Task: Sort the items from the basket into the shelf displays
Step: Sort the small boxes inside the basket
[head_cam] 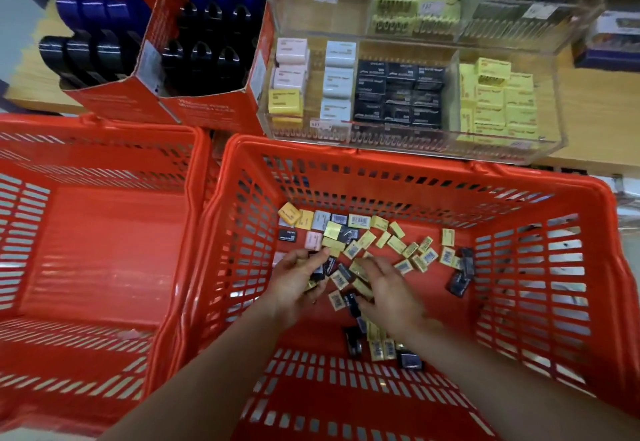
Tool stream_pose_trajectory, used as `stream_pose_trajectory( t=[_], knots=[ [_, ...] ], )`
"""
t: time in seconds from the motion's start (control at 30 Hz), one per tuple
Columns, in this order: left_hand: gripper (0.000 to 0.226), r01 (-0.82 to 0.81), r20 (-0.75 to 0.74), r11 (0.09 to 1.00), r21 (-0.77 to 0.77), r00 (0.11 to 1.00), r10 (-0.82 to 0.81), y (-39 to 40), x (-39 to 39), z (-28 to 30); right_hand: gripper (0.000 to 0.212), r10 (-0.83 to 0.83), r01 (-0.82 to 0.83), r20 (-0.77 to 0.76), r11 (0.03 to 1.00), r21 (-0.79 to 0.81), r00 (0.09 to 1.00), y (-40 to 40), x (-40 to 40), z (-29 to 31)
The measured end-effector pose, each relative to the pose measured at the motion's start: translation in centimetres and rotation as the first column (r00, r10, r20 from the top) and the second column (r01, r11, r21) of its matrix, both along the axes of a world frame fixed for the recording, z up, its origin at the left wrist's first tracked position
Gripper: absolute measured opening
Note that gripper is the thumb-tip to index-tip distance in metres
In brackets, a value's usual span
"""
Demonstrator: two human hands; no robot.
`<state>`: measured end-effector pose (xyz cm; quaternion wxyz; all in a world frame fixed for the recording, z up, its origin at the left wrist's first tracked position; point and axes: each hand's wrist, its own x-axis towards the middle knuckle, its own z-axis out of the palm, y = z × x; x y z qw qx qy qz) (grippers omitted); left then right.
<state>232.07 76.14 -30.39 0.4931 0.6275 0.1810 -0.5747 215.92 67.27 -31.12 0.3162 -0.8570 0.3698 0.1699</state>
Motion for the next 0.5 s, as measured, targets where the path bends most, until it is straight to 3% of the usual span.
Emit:
stream_pose_trajectory(
  t=[0.13, 0.23, 0.33, 0.43, 0.5],
  knots=[
    [0.028, 0.008, 0.010, 1.000, -0.001, 1.000, -0.008, 1.1, 0.5, 0.0, 0.079, 0.079, -0.100, -0.113, 0.974, -0.202, 0.990, 1.5, 1.4, -1.7],
    [0.023, 0.012, 0.016, 1.000, -0.011, 1.000, -0.011, 1.0, 0.5, 0.2, 0.069, 0.081, -0.096, -0.098, 0.983, -0.159, 0.992, 0.8, 2.3, -1.9],
    [0.021, 0.033, 0.016, 0.999, -0.003, 0.999, -0.033, 0.7, 0.3, 0.6, 0.055, 0.184, -0.190, -0.077, 0.978, -0.086, 0.980, -0.2, 2.2, -1.7],
    [0.021, 0.061, 0.007, 0.998, -0.018, 0.998, -0.061, 0.4, -0.2, 1.1, 0.064, 0.335, -0.344, -0.085, 0.927, -0.151, 0.938, -0.7, 1.4, -1.6],
    [0.026, 0.063, 0.012, 0.998, -0.029, 0.998, -0.063, 0.3, -0.3, 1.6, 0.069, 0.354, -0.362, -0.079, 0.921, -0.145, 0.932, -0.9, 0.9, -1.4]
  ],
)
